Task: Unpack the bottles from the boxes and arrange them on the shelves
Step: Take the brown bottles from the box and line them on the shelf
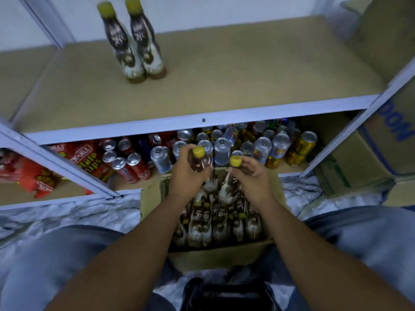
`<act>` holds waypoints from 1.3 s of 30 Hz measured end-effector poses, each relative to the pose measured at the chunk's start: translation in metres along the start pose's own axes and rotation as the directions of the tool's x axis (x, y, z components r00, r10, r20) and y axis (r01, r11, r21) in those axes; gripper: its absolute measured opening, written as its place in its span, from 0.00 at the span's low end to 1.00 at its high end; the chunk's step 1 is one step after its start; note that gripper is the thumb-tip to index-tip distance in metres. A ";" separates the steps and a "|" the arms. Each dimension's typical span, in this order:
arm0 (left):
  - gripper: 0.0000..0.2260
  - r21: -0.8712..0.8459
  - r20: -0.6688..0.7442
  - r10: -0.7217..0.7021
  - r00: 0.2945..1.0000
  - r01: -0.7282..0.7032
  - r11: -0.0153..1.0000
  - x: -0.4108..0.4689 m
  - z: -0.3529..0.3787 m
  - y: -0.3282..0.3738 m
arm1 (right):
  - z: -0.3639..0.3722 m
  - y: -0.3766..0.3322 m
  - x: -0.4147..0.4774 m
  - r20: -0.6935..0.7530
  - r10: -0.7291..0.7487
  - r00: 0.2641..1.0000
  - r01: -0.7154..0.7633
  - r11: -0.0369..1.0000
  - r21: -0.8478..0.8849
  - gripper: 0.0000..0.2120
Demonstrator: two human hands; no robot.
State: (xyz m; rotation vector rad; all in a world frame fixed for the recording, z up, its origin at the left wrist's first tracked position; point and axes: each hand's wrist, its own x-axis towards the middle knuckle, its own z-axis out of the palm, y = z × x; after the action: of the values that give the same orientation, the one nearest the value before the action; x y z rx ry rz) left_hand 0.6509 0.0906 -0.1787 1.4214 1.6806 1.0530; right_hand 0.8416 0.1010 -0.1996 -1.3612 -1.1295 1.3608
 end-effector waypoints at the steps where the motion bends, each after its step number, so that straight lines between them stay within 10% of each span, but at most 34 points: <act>1: 0.25 -0.016 -0.002 0.034 0.999 -0.034 0.999 0.000 -0.007 0.014 | -0.001 -0.015 -0.004 0.018 -0.044 0.999 0.045 0.999 -0.014 0.15; 18: 0.28 -0.014 -0.071 0.382 0.921 -0.384 0.923 0.077 -0.075 0.189 | -0.013 -0.239 0.047 0.023 -0.491 0.871 0.492 0.870 -0.033 0.16; 39: 0.30 0.065 -0.199 0.377 0.904 -0.372 0.926 0.336 -0.040 0.179 | 0.028 -0.279 0.322 0.100 -0.589 0.802 0.592 0.761 -0.265 0.15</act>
State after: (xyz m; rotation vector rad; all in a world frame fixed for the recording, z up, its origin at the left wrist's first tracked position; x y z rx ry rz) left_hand 0.6365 0.4288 -0.0007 1.7492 1.6003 1.4403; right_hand 0.8047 0.4714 0.0087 -1.0406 -1.6412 0.7576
